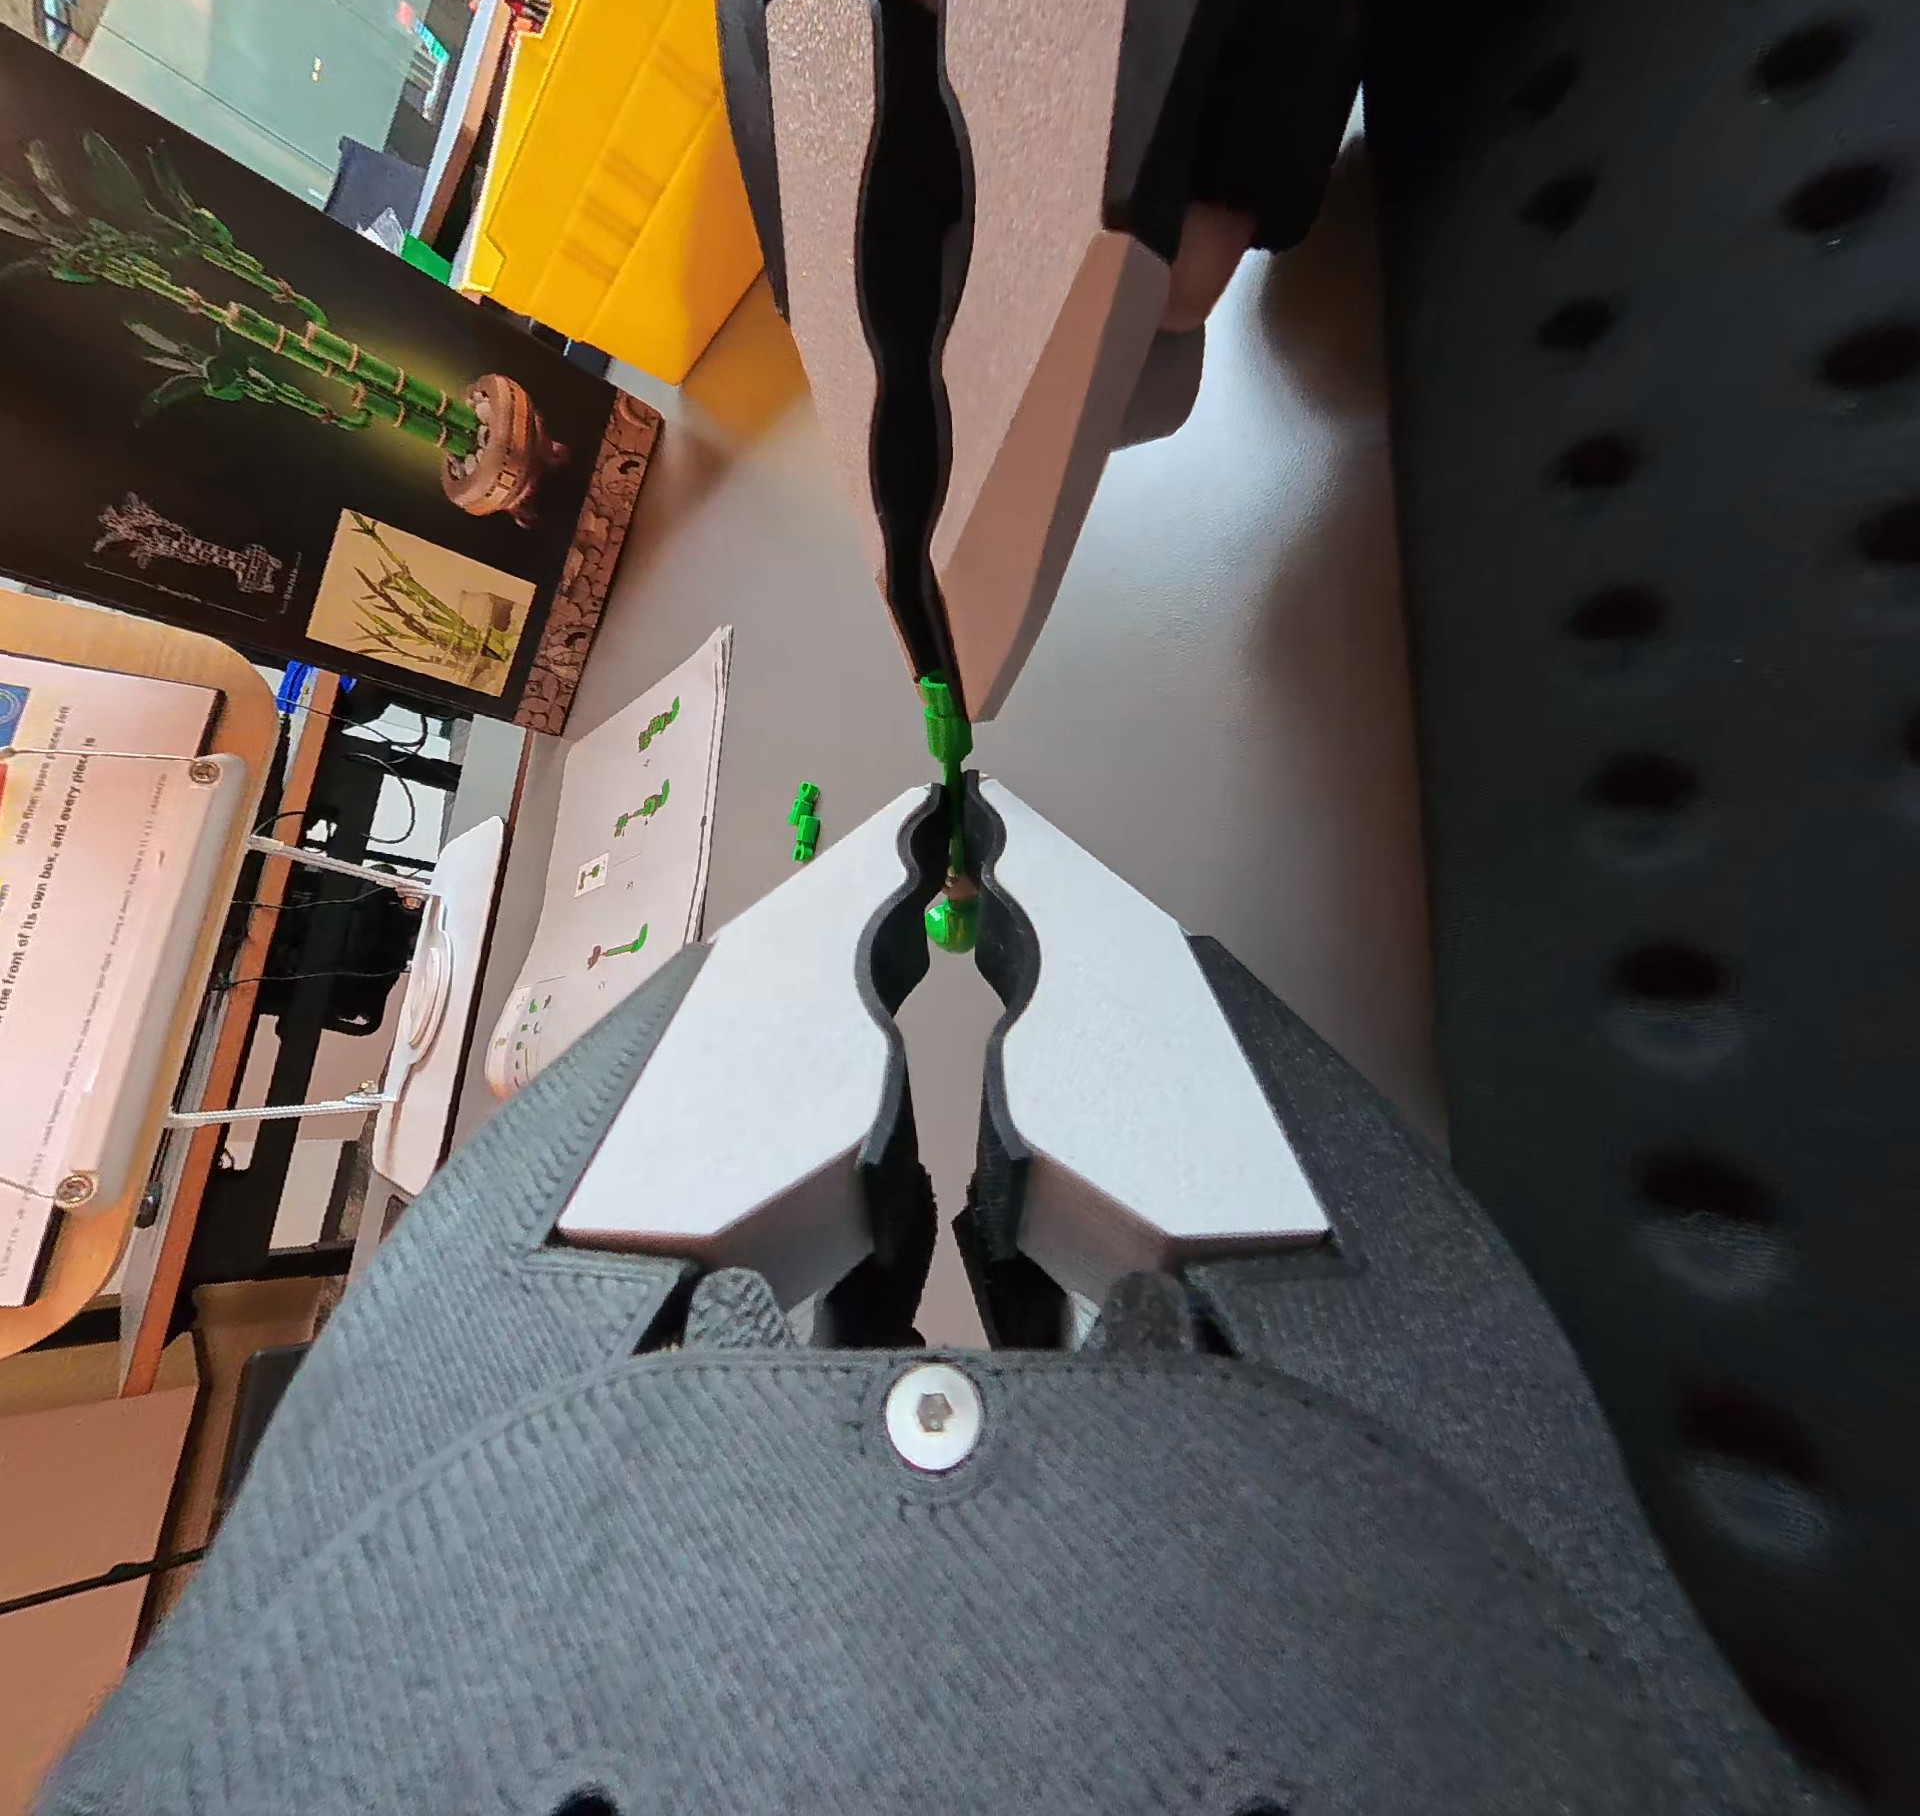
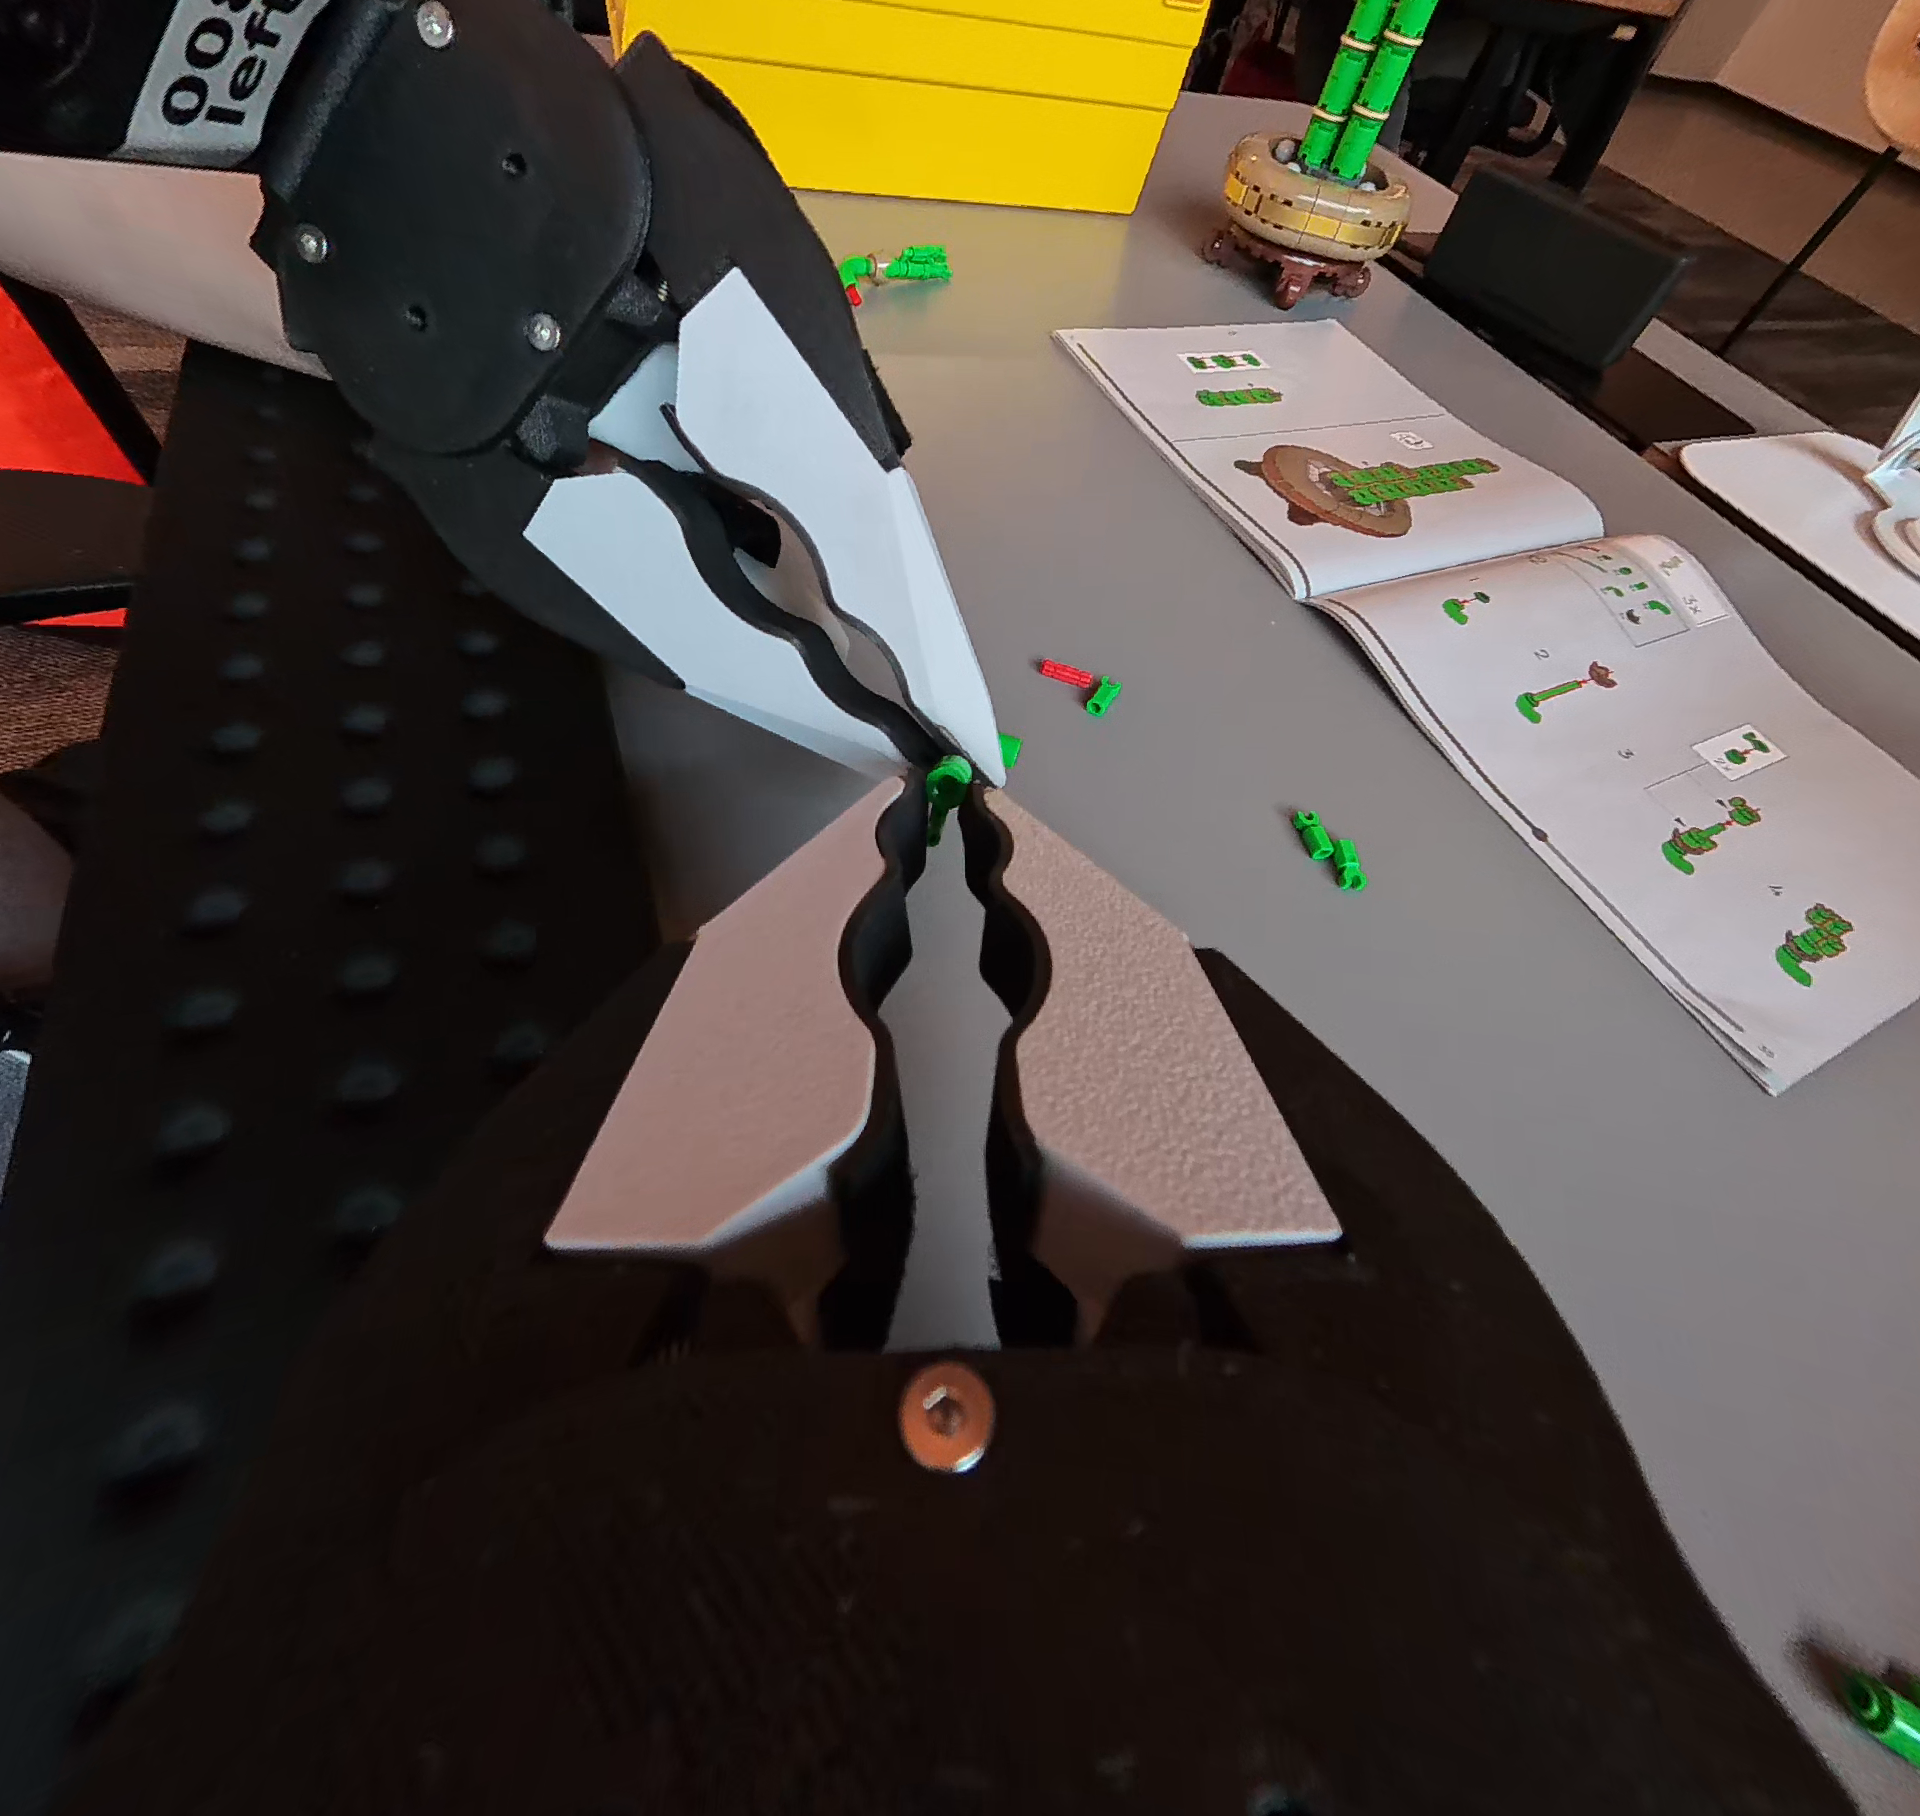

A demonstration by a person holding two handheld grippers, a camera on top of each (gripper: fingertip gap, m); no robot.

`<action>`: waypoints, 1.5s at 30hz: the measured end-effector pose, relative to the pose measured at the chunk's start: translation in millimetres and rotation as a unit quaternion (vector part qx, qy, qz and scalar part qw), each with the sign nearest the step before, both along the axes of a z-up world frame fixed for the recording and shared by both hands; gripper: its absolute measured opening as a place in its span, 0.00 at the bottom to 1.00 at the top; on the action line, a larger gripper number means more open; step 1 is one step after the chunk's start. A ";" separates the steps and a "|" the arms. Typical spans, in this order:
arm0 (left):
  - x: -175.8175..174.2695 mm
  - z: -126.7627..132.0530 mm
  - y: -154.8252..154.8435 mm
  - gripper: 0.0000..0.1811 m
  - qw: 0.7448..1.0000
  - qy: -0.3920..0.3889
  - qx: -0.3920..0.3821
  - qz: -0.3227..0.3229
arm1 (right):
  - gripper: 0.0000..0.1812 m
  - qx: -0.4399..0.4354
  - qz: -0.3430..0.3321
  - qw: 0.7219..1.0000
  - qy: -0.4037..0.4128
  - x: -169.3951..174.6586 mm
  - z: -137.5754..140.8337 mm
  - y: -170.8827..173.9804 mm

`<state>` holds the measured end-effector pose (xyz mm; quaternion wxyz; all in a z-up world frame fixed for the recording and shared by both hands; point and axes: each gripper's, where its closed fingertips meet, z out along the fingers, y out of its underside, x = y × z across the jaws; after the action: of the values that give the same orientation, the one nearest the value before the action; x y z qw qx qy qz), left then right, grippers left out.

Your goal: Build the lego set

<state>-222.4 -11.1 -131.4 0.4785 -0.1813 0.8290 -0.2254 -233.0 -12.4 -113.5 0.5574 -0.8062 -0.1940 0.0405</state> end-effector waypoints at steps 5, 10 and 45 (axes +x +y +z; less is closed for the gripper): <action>0.0 -0.8 0.9 0.00 1.000 0.002 0.006 0.003 | 0.03 -0.004 0.000 1.000 0.000 0.1 -1.3 0.6; 0.1 -0.7 1.2 0.00 1.000 0.004 0.005 0.006 | 0.03 -0.003 -0.002 1.000 -0.001 0.1 -1.1 1.1; 9.1 12.4 15.9 0.14 0.997 -0.016 -0.075 0.028 | 0.03 0.009 -0.024 1.000 0.009 8.9 5.7 2.1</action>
<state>-213.3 4.8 -119.0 0.4827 -0.2362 0.7968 -0.2762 -224.1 -10.3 -107.7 0.5673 -0.8051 -0.1699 0.0327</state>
